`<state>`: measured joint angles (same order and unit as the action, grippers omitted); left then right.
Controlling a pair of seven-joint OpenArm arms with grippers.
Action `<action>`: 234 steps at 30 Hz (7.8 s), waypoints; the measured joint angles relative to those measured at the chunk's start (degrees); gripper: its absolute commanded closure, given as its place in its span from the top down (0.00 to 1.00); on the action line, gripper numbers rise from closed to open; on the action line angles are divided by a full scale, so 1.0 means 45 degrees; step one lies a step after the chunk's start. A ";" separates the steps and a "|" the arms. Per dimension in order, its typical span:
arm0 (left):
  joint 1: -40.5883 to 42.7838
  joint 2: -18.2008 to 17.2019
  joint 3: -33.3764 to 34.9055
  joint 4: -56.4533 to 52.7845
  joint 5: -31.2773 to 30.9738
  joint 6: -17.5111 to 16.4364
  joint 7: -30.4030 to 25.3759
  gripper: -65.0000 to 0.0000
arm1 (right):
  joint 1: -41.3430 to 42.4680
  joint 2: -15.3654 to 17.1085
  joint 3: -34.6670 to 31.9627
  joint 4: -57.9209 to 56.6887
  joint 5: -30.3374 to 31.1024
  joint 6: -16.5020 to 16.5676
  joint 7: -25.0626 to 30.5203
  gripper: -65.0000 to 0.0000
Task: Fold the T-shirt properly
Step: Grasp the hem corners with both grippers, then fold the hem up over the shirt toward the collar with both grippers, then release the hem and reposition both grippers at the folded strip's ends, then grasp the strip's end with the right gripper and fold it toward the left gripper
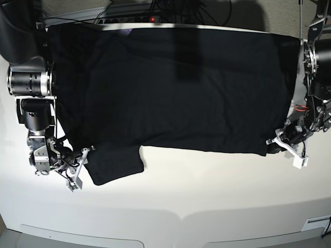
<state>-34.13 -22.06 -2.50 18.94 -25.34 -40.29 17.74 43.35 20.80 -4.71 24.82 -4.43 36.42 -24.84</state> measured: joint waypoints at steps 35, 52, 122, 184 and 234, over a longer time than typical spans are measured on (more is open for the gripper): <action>0.0078 0.0039 0.0000 -0.0010 0.0000 0.0005 -0.0636 0.00 | 0.0165 0.0073 0.0034 -0.1841 0.0189 -0.1282 0.2152 0.00; 0.0170 -0.0967 0.0000 -0.0024 -0.2312 0.0238 -0.0471 0.00 | -0.0194 0.0311 0.0019 0.2599 0.2701 0.0738 -0.1564 0.00; 1.1676 -0.2327 -0.2934 1.2871 -0.4901 0.0146 0.3570 0.00 | -1.4464 0.0661 0.8442 1.5591 0.7995 0.0782 -0.4080 0.00; 1.2075 -0.0651 -0.4770 1.1414 -0.7378 0.0199 0.3827 0.00 | -1.3906 0.0350 0.5357 1.5606 0.9933 0.0733 -0.3886 0.45; 1.2662 0.3099 -0.1511 1.6927 -0.7495 0.0233 0.7567 0.00 | -1.0977 -0.2186 0.1200 1.6495 0.6679 0.0733 -0.4177 0.45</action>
<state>22.85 -8.12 -9.30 95.11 -59.07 -39.24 51.79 -6.04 10.96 0.69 99.04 25.63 39.72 -43.64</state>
